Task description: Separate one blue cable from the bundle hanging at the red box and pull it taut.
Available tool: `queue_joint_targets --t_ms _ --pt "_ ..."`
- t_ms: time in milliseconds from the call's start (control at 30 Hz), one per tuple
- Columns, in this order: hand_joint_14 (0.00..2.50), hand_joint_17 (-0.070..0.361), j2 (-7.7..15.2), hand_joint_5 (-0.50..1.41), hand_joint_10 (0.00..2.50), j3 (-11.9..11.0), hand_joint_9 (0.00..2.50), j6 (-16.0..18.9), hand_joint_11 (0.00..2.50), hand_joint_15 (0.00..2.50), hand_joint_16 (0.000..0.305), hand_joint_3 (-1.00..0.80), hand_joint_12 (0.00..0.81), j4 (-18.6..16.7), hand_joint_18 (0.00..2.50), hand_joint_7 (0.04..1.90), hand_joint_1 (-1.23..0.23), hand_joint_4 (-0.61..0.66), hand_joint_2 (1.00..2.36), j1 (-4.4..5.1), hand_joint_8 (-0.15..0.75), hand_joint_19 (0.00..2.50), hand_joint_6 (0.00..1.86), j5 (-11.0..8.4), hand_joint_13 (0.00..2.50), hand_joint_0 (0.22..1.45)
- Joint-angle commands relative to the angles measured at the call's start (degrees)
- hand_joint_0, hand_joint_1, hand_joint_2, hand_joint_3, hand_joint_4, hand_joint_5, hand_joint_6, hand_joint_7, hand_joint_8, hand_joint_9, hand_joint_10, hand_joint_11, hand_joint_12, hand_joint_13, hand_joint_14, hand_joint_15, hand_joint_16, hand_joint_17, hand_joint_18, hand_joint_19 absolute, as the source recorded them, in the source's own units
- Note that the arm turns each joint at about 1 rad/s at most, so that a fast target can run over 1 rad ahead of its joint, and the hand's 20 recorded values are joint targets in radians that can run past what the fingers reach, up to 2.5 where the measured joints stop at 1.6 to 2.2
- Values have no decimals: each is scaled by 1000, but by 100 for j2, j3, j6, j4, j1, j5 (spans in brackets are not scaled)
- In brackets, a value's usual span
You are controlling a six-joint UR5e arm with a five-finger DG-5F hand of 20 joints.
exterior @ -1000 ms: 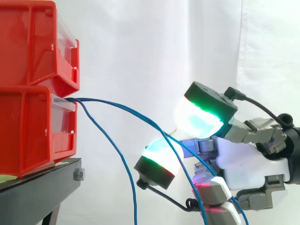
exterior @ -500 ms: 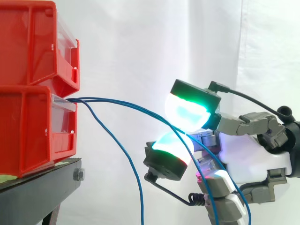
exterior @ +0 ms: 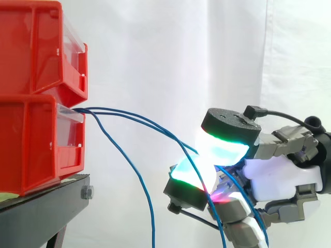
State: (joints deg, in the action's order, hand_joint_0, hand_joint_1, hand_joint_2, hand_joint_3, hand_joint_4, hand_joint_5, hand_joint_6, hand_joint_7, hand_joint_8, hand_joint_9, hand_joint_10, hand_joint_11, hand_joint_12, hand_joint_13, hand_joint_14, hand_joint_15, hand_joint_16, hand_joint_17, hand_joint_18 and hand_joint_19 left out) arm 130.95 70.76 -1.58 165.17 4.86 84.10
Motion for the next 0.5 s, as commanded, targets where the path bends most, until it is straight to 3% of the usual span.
queue_joint_targets --t_ms 0,167,200,467 --pt "22 107 1 -186 17 0 1065 0 1024 720 48 -283 404 50 1085 1094 -906 78 1013 -3 374 717 915 1 1143 689" --pt "24 106 1 -187 16 0 1076 -9 1050 710 47 -388 402 59 1084 1022 -913 123 1009 -11 378 708 923 1 1137 707" --pt "23 105 1 -173 16 8 1106 0 1047 717 47 -500 398 59 1080 1044 -876 129 1000 -11 380 725 909 1 1138 660" --pt "24 112 -60 -133 16 0 1195 -35 994 711 50 -500 413 155 1124 1063 -611 143 1000 -38 395 722 859 1 1184 513"
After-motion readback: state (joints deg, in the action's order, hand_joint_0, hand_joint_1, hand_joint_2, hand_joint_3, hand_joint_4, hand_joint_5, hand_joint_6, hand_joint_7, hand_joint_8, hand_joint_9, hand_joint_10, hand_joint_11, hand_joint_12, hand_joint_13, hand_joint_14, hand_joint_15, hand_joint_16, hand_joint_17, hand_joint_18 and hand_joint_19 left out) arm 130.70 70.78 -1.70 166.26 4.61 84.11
